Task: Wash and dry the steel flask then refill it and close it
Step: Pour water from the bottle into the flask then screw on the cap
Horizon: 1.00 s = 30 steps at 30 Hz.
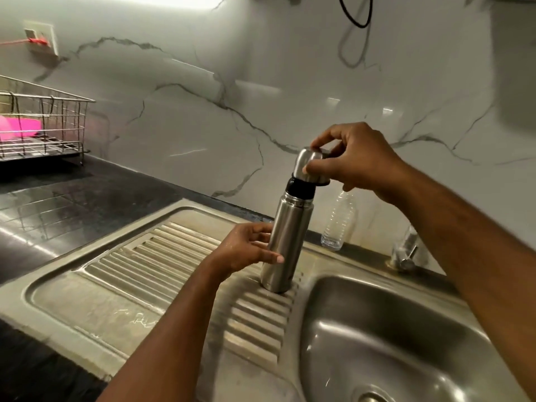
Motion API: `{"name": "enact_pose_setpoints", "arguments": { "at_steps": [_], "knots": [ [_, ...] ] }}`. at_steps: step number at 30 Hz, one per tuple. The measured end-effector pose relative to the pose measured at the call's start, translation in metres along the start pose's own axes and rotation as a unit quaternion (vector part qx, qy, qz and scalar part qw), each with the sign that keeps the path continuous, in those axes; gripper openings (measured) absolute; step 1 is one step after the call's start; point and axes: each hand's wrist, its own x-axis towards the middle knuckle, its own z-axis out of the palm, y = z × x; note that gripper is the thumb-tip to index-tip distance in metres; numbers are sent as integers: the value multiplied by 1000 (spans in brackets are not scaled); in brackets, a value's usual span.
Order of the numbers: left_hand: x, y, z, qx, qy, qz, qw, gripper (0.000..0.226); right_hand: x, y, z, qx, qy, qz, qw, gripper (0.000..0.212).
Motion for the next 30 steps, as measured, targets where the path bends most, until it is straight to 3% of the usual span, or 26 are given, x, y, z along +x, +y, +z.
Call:
{"name": "enact_pose_setpoints", "arguments": {
  "at_steps": [7, 12, 20, 27, 30],
  "knots": [
    [5, -1, 17, 61, 32, 36, 997, 77, 21, 18, 7, -7, -161, -5, 987, 54],
    [6, 3, 30, 63, 60, 55, 995, 72, 30, 23, 9, -36, -244, -20, 969, 69],
    [4, 6, 32, 86, 72, 53, 992, 72, 37, 20, 20, -87, -224, -53, 969, 65],
    [3, 5, 33, 96, 78, 66, 990, 75, 31, 21, 34, -133, -143, -13, 981, 66],
    [3, 5, 32, 94, 74, 64, 991, 74, 34, 19, 29, -184, -148, -25, 971, 71]
  ]
}}
